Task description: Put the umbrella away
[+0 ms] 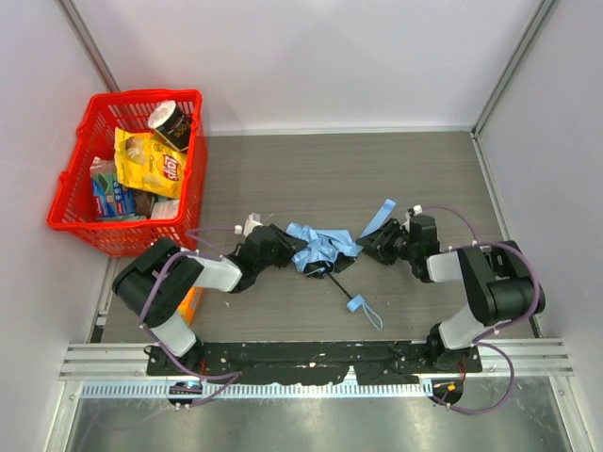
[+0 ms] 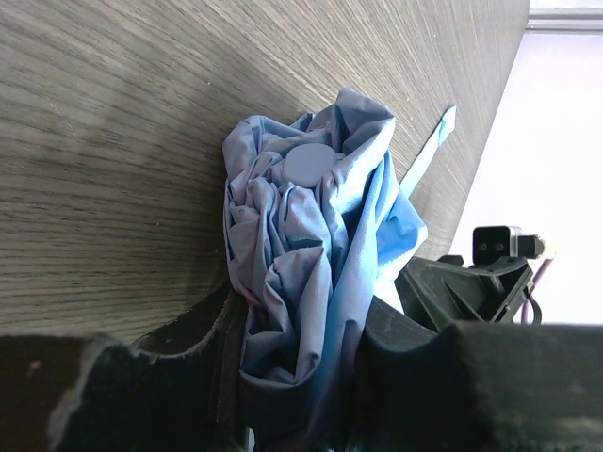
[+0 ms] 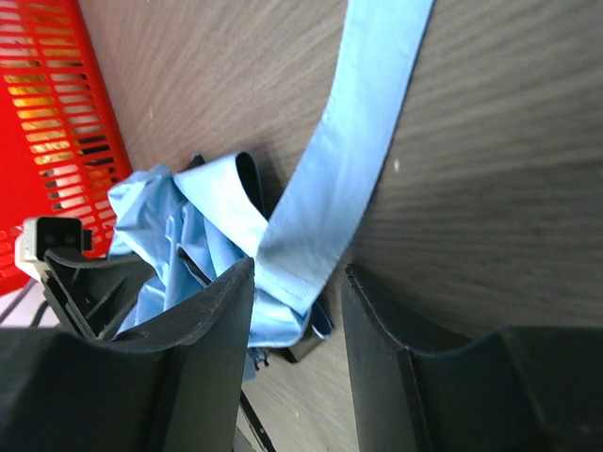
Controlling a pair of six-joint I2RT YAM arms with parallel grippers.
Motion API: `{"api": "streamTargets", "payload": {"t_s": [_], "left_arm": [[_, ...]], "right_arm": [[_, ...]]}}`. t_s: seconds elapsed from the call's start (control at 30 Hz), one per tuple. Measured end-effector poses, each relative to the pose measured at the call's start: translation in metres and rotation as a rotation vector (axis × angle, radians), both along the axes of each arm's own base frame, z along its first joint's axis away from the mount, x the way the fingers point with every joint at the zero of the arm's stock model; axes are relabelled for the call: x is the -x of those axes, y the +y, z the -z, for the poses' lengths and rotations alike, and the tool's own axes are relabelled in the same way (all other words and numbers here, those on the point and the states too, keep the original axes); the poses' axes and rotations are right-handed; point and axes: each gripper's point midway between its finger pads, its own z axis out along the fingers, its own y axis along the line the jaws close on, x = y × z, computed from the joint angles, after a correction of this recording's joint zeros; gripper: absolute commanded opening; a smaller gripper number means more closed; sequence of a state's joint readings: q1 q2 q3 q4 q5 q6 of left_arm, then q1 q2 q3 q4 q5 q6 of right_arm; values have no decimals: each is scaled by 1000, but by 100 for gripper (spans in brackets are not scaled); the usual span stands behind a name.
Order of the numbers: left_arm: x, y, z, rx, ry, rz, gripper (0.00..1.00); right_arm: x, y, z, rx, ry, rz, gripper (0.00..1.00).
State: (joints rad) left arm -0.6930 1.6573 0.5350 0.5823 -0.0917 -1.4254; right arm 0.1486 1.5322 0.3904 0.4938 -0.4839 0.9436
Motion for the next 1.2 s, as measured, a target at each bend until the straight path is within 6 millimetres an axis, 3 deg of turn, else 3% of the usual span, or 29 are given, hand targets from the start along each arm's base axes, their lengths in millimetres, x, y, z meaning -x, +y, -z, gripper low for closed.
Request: {"api": "streamTargets", "payload": {"t_s": [0.13,0.3,0.4,0.53,0.77,0.93,1.2], "left_arm": [[0,0,0,1,-3,-1,0],[2,1,-1,4,-11,0,0],[3,1,-2,8,-25,-3,0],[5,-1,-4,13,-53,-8,0],[9,-5,-9,9,-102,-37,0],[9,-4,-19,1,-133,-73,0],[10,-2,-14,-15,-114,-107,0]], "right_arm": [[-13,3,0,-34,-33,22,39],[-24,3,9,-39,-39,33,1],[-34,6,13,-52,-37,37,1],[-66,11,5,-60,-73,36,1],[-128,22,-40,-84,-189,37,1],[-140,28,-52,-83,-230,39,1],[-148,38,-32,-24,-214,29,1]]}}
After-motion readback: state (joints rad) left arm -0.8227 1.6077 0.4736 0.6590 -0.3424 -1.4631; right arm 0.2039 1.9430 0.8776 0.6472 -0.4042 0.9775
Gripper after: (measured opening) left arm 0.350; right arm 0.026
